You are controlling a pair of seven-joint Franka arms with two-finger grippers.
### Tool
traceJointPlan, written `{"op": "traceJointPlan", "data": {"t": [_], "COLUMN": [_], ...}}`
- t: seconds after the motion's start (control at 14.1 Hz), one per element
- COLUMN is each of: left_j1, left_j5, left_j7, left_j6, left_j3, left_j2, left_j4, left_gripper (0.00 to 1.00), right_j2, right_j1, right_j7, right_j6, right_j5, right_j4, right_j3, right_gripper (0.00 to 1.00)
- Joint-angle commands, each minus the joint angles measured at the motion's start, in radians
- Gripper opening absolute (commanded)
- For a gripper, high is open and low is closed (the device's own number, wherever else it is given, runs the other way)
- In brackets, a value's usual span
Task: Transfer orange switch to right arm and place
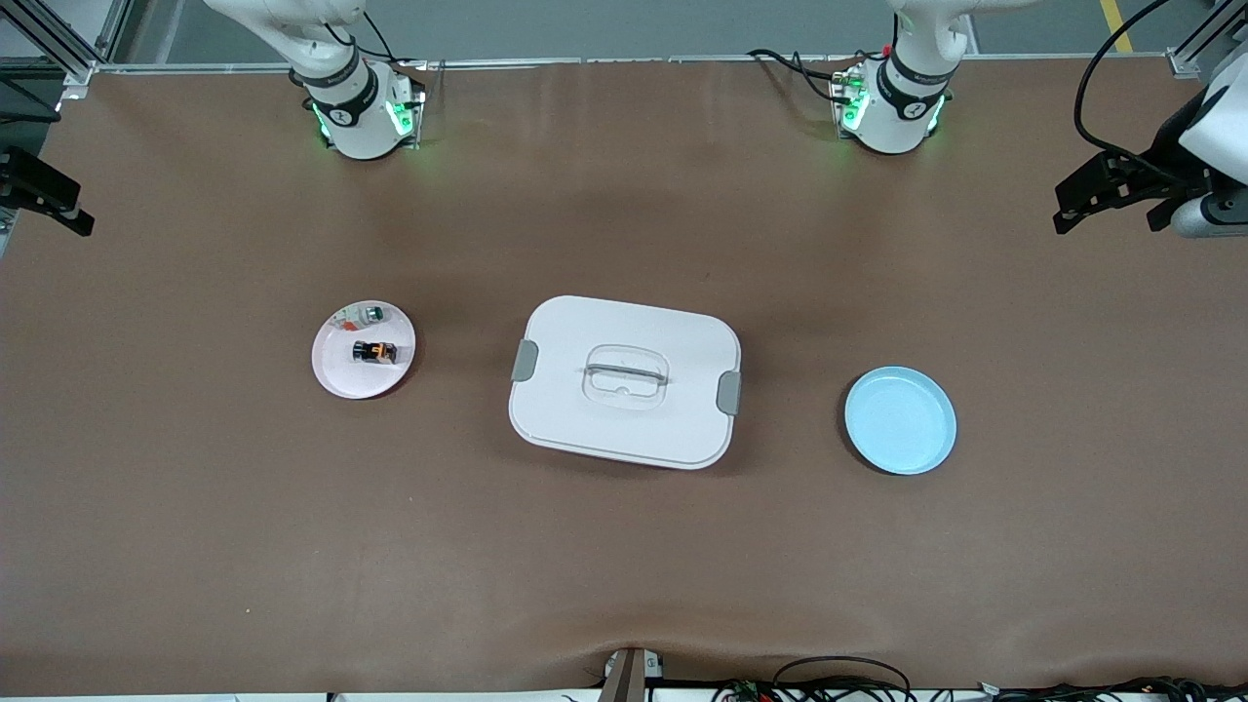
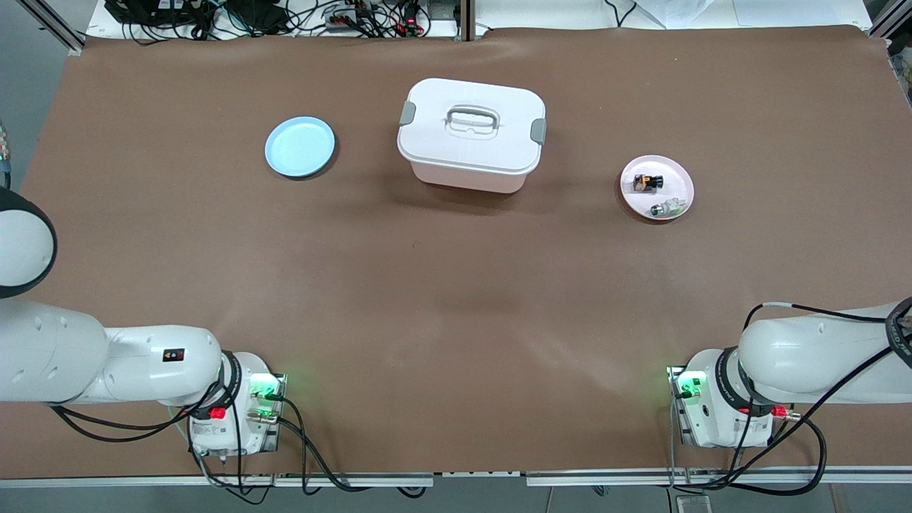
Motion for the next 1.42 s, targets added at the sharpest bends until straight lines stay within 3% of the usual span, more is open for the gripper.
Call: {"op": "traceJointPlan", "data": {"t": [0.0, 0.28, 0.92, 1.35], "left_j1": [0.003, 0.003, 0.005, 0.003], "left_j5": [0.003, 0.003, 0.003, 0.003], "left_j7": [0.017, 0.017, 0.022, 0.02], "left_j6": [-0.009, -0.009, -0.009, -0.01], "left_j3": [0.0, 0.003, 0.006, 0.006], "left_j2": [-0.001, -0.001, -0.001, -0.001], "left_j4": [0.021, 0.021, 0.02, 0.021], "left_gripper": [1.0, 1.0, 1.0, 1.0], "right_j2": [0.036, 0.024, -0.087, -0.087], "right_j1": [0.004, 0.004, 0.036, 0.036], "right_j7": [-0.006, -0.017, -0.02, -0.023], "right_j6": [-0.031, -0.098, -0.058, -0.075], "right_j5": [0.004, 0.016, 0.018, 0.018], "right_j4": [0.059, 0.029, -0.132, -0.134], "right_j3": [-0.004, -0.013, -0.042, -0.042], "right_gripper": [1.0, 1.0, 1.0, 1.0]}}
